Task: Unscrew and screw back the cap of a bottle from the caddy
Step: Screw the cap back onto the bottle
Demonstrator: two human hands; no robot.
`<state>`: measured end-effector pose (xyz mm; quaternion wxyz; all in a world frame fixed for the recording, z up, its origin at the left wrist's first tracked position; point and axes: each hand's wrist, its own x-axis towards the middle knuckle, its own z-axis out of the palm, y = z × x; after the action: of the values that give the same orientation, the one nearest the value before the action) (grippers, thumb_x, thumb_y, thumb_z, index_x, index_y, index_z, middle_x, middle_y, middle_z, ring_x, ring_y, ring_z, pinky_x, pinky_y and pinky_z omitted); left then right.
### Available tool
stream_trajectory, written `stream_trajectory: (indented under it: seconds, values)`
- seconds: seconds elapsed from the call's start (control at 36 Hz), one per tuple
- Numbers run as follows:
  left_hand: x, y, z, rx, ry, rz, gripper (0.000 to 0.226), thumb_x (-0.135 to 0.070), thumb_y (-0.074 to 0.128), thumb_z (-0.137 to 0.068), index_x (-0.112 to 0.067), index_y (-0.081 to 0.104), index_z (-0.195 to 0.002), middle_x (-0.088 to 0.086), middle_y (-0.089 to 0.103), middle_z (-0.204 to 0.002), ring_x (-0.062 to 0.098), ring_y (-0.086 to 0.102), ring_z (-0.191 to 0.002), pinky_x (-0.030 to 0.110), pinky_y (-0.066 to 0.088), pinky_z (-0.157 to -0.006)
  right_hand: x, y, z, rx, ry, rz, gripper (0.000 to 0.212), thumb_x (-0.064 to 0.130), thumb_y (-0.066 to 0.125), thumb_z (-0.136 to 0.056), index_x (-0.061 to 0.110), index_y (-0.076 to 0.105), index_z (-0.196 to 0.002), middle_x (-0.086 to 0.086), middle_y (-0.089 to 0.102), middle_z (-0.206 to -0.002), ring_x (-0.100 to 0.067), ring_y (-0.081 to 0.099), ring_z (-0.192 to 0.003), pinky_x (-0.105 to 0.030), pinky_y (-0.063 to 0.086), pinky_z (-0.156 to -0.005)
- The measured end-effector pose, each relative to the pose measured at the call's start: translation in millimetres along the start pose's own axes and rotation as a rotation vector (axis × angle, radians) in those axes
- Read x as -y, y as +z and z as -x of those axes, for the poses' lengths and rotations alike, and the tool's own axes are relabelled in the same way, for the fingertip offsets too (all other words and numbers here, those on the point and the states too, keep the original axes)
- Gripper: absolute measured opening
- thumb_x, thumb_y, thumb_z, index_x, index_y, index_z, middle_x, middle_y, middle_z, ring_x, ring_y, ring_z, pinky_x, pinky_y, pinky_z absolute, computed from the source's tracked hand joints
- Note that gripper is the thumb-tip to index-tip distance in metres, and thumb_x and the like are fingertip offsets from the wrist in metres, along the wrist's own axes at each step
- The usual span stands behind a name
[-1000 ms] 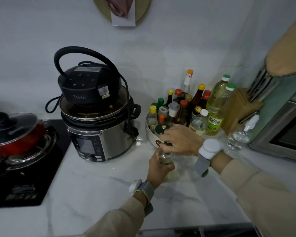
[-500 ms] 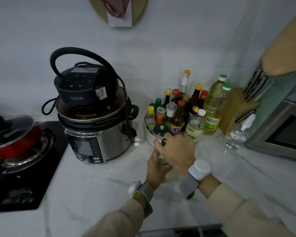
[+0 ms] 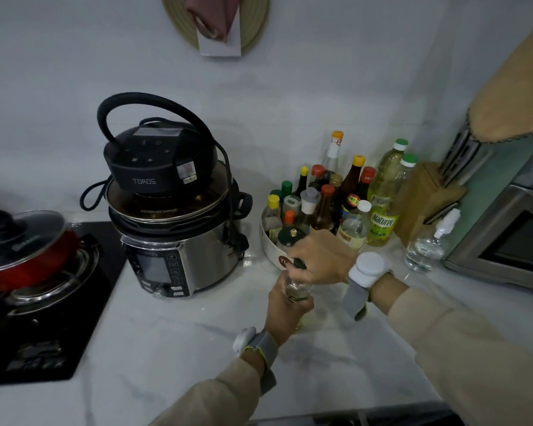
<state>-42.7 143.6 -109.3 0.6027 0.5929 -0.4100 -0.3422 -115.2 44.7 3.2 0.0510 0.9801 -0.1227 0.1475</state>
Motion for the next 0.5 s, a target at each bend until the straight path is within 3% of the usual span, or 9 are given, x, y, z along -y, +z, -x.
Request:
stream_trajectory:
  seconds: [0.11, 0.25, 0.39, 0.5]
  values:
    - [-0.1, 0.4, 1.6, -0.024, 0.021, 0.001, 0.047, -0.004, 0.068, -0.061, -0.032, 0.057, -0.097, -0.007, 0.067, -0.088, 0.003, 0.061, -0.074, 0.019, 0.050, -0.067, 14.6, 12.1, 5.3, -0.096, 0.246, -0.044, 0.043, 0.041, 0.038, -0.079, 0.010, 0.058, -0.055, -0.003, 0.053, -0.046, -0.019, 0.040, -0.042, -0.026, 0.024, -0.045]
    - [4.3, 0.8, 1.1, -0.020, 0.024, 0.009, 0.060, 0.003, 0.072, -0.061, -0.040, 0.056, -0.100, -0.008, 0.068, -0.092, 0.002, 0.063, -0.081, 0.022, 0.053, -0.071, 45.3, 22.2, 7.6, -0.322, 0.658, 0.040, 0.036, 0.037, 0.043, -0.073, 0.012, 0.053, -0.049, -0.006, 0.052, -0.042, -0.019, 0.031, -0.039, -0.022, 0.023, -0.044]
    - [1.0, 1.4, 2.7, -0.012, 0.029, 0.055, 0.053, -0.024, 0.075, -0.058, -0.021, 0.054, -0.106, -0.012, 0.065, -0.097, -0.013, 0.061, -0.083, 0.007, 0.047, -0.071, 61.2, 23.1, 5.1, -0.301, 0.882, 0.067, 0.027, 0.031, 0.060, -0.076, 0.011, 0.062, -0.059, -0.008, 0.057, -0.049, -0.020, 0.038, -0.044, -0.024, 0.027, -0.046]
    - [4.3, 0.3, 0.5, 0.004, 0.020, 0.039, 0.051, -0.005, 0.075, -0.065, -0.015, 0.053, -0.110, -0.010, 0.064, -0.099, -0.013, 0.061, -0.086, 0.005, 0.047, -0.073, 62.8, 11.8, 8.3, -0.097, 0.880, 0.052, 0.038, 0.050, 0.046, -0.086, 0.016, 0.063, -0.083, -0.003, 0.059, -0.069, -0.021, 0.053, -0.063, -0.027, 0.037, -0.056]
